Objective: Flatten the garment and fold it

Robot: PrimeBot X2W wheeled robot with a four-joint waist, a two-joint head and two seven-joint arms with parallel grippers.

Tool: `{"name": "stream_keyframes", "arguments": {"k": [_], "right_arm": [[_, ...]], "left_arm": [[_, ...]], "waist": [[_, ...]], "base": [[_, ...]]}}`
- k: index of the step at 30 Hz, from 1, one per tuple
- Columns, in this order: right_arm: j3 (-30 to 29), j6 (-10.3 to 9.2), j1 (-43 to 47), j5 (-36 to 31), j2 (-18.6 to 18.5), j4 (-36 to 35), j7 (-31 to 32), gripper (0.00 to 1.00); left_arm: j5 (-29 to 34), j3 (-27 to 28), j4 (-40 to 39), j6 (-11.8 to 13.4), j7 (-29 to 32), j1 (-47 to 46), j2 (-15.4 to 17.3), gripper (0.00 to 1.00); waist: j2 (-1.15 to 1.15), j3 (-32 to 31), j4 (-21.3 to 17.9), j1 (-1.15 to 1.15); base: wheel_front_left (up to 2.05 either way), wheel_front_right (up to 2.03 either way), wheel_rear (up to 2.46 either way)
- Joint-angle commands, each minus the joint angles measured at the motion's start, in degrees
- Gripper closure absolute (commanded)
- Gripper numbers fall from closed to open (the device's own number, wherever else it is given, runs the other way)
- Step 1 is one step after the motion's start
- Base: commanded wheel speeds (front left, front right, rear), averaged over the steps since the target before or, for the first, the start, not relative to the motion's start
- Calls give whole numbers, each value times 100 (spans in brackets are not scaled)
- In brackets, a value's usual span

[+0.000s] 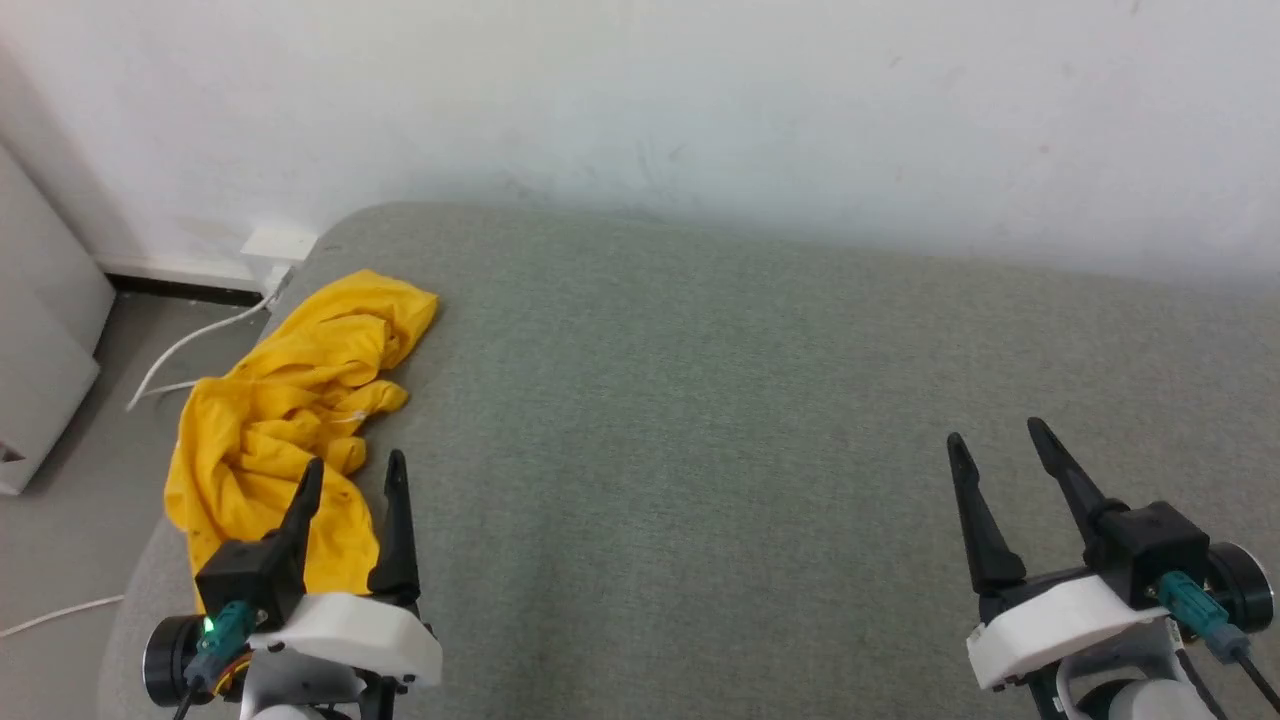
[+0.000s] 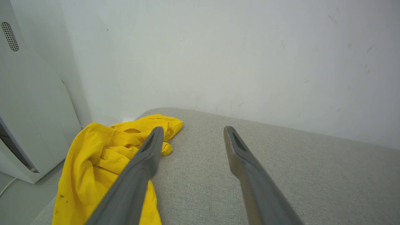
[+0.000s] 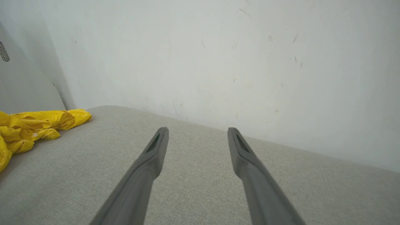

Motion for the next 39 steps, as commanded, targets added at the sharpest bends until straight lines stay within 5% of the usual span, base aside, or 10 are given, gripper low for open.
{"name": "stream_keyframes", "arguments": {"k": [1, 20, 30, 39], "right_arm": [[28, -5, 24, 52, 9, -46, -55, 0], [144, -7, 0, 41, 13, -176, -282, 0], [252, -8, -203, -81, 15, -174, -356, 0], [302, -9, -490, -168, 16, -258, -336, 0]], "left_arm": [[-88, 36, 22, 23, -59, -38, -6, 0], [-444, 158, 135, -25, -286, -255, -8, 0], [-348, 561, 381, -128, -406, -1129, 60, 0], [-567, 810, 1620, -147, 14, -2259, 619, 0]], "waist": [[0, -11, 146, 0], [0, 197, 758, 0], [0, 638, 636, 0], [0, 1283, 306, 0]], "base": [[0, 0, 0], [0, 0, 0], [0, 0, 0], [0, 0, 0]]}}
